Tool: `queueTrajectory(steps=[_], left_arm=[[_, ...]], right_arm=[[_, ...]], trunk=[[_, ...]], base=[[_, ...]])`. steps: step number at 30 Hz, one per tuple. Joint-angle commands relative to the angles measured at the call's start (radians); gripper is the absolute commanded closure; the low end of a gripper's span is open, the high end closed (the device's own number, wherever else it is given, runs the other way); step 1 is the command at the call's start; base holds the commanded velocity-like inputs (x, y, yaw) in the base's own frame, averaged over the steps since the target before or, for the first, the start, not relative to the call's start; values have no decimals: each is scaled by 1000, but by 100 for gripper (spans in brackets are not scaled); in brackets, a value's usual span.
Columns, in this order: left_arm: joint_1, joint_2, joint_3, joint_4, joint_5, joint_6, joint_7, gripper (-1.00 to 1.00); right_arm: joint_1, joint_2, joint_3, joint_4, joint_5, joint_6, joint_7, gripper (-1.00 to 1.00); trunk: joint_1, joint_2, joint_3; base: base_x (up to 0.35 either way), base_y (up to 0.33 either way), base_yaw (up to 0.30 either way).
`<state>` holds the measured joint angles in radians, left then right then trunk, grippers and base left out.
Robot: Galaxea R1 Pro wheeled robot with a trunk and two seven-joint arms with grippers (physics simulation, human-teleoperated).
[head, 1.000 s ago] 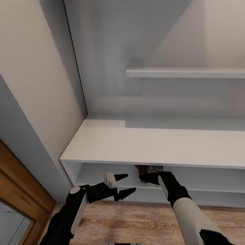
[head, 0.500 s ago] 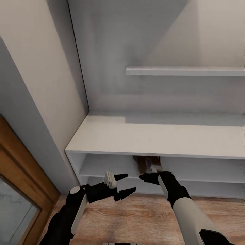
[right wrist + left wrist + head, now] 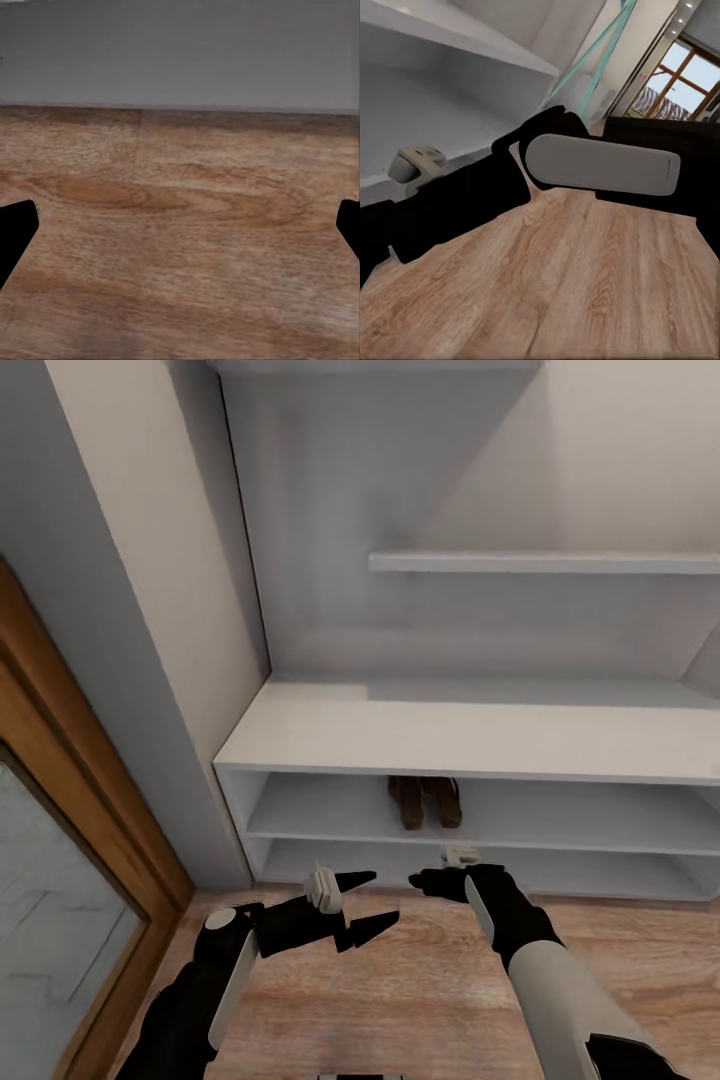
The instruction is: Pick up the two gym shoes and the two sandals from the corridor floor and place them onto the hallstand (shoe rack) in the corridor, making sure they are on the rack and not on the floor. Arrange them so the two gym shoes are next to each other and the two sandals are next to each other.
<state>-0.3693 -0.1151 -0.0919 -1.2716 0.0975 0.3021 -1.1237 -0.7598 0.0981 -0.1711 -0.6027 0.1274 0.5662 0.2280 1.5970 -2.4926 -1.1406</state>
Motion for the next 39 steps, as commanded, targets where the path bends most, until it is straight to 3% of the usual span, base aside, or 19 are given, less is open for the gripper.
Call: queueTrajectory(steps=[1,9,25,39], left_arm=[[0,0,0,0,5,11,-2,-100],[-1,0,0,0,5,10,-2,-100],[-1,0,1,0,5,9,-1,-100],[-1,2,1,0,5,9,-1,-100]], right_arm=[[0,2,-8,-2,11,4,8,-100],[0,2,-8,-3,11,4,10,-100],[4,-1,-11,1,10,4,12,-100],[14,-3,-13,1,10,3,12,-100]], trunk=[[-1,0,-1],[-1,0,-1],[-1,0,-1],[-1,0,1]], base=[[-338,0,0],[-285,0,0],[-12,0,0],[0,0,-268]])
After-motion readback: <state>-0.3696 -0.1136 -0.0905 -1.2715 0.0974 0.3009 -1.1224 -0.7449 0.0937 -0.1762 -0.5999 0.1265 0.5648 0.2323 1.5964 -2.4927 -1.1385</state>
